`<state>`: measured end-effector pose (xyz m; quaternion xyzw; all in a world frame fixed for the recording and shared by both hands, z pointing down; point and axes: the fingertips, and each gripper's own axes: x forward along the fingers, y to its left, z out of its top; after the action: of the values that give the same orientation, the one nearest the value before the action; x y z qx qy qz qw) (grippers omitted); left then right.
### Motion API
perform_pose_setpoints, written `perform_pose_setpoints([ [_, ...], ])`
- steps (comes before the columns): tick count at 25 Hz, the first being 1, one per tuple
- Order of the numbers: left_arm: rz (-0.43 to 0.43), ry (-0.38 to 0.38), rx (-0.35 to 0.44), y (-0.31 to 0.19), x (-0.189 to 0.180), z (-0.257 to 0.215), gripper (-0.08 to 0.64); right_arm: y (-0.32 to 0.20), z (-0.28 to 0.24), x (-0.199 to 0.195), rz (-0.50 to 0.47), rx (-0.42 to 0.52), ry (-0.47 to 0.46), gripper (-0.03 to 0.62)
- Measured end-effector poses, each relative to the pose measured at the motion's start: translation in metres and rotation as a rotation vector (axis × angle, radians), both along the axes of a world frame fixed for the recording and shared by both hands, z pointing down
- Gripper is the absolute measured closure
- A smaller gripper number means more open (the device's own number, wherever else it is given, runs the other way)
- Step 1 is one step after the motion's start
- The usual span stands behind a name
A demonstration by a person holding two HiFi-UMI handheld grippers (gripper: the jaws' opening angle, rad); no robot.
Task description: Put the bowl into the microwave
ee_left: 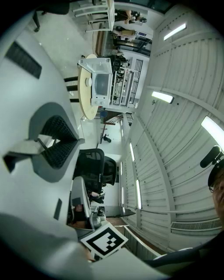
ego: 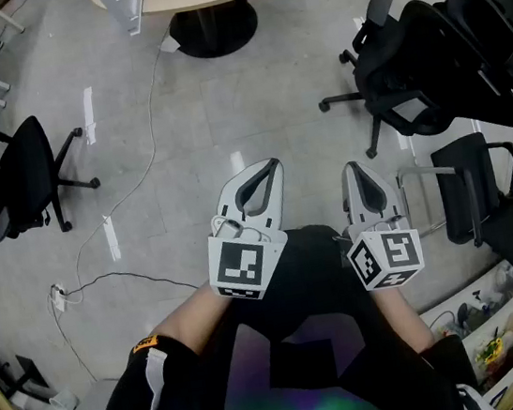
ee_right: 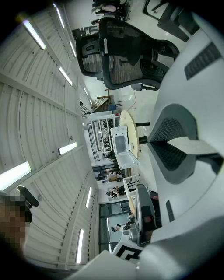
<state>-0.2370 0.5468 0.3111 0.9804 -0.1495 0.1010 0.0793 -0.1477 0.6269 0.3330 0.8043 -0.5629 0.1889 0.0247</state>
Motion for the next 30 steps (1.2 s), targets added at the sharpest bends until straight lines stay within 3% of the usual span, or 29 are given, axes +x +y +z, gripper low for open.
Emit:
perform_pose_setpoints([
  [7,-0.043,-0.003,-0.008,-0.035,-0.018,-0.002,0.515,-0.038,-0.005,-0.016,-0.043,0.002,0.004,0.577],
  [14,-0.101,-0.025,0.001,-0.061,-0.011,0.006,0.515,-0.067,0.009,-0.004,-0.092,0.004,-0.023,0.577],
  [30,-0.289,-0.098,0.038,-0.182,0.078,-0.006,0.515,-0.209,-0.001,0.092,-0.289,0.056,-0.077,0.577],
])
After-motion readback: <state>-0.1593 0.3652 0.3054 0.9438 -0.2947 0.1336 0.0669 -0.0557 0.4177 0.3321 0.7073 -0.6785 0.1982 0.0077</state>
